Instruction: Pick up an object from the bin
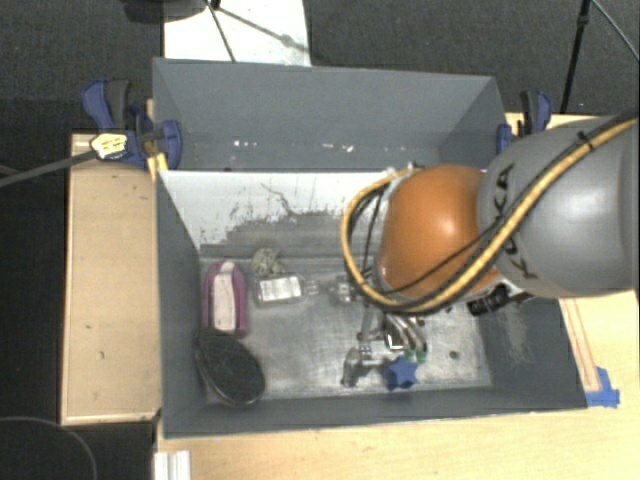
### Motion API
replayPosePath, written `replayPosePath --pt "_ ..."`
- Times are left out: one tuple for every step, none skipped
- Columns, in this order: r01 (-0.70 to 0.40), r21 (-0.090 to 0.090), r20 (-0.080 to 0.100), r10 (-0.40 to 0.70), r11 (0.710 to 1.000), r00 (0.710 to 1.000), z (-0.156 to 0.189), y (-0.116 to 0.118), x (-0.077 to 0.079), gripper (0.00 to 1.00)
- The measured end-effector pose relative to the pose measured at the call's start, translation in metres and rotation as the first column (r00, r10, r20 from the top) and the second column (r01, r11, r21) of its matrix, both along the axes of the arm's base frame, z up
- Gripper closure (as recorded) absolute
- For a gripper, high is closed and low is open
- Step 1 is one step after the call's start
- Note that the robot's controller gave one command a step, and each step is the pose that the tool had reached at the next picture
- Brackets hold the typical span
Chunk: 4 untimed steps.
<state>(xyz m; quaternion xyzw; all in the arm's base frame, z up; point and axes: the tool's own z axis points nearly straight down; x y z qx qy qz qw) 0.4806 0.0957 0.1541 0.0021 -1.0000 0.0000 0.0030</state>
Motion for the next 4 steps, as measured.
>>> replayPosePath --pt "-0.107 -0.002 0.007 0.107 0.994 0.994 -0.043 -0.1 0.032 0.0" --pt "-0.286 0.0 0.005 0.286 0.958 0.958 -0.043 -0.123 -0.004 0.0" --pt "-0.303 -0.005 0.029 0.304 0.953 0.952 -0.082 -0.134 0.005 0.0" --pt "-0.3 0.0 0.008 0.3 0.954 0.954 -0.082 -0.135 -0.001 1.0"
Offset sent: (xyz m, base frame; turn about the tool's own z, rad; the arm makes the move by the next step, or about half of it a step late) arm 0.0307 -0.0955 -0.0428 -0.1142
